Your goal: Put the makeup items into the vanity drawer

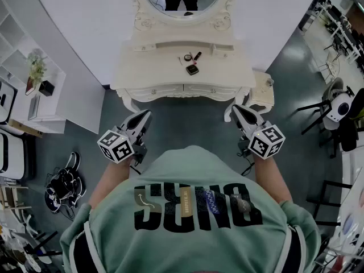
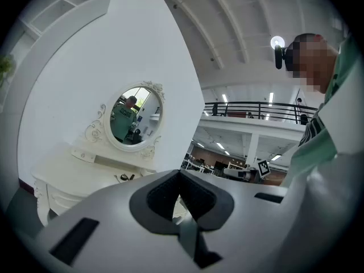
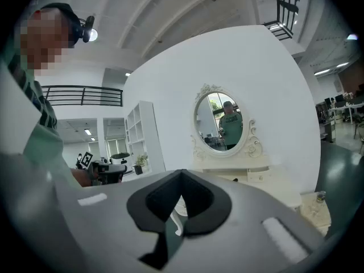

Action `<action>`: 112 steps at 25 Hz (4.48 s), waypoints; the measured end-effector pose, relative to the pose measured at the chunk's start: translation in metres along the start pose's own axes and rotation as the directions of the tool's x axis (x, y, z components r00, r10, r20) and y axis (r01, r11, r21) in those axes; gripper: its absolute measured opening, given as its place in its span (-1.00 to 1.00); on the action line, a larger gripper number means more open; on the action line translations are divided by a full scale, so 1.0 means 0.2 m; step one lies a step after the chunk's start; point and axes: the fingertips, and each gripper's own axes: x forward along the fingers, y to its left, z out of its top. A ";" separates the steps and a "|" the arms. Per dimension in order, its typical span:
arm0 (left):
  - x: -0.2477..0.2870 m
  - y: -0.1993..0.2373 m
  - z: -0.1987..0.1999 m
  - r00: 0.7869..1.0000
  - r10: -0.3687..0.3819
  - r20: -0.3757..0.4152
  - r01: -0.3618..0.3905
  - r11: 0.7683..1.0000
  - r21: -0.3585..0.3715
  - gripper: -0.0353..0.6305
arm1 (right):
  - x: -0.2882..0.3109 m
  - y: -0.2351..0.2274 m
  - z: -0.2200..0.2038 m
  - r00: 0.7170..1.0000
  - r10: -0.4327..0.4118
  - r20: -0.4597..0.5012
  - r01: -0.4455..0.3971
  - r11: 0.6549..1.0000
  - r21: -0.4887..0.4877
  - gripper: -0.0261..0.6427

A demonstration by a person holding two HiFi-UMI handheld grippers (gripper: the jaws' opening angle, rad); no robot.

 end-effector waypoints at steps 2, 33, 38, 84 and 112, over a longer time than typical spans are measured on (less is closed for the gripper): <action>0.02 0.00 0.00 1.000 0.003 -0.002 -0.003 1.000 0.000 -0.88 | 0.00 -0.02 0.01 1.000 0.004 0.000 -0.004 1.000 -0.003 -0.90; 0.61 -0.52 -0.26 0.997 0.011 -0.072 -0.012 1.000 -0.001 -0.88 | -0.51 -0.52 -0.06 0.999 0.032 -0.016 -0.033 0.997 -0.067 -0.89; 0.62 -0.40 -0.23 0.997 0.033 -0.073 -0.033 0.999 0.001 -0.88 | -0.37 -0.55 -0.09 0.998 0.054 -0.028 -0.055 0.997 -0.054 -0.89; 1.99 1.13 -0.62 0.742 0.113 -0.661 0.059 0.971 0.232 -0.27 | 1.35 -1.49 0.13 0.963 0.203 -0.178 -0.210 0.977 -0.025 -0.89; 2.16 1.30 -0.92 0.578 0.114 -0.808 0.162 0.954 0.251 0.12 | 1.27 -1.53 0.00 0.964 0.093 -0.249 -0.099 0.995 -0.010 -0.89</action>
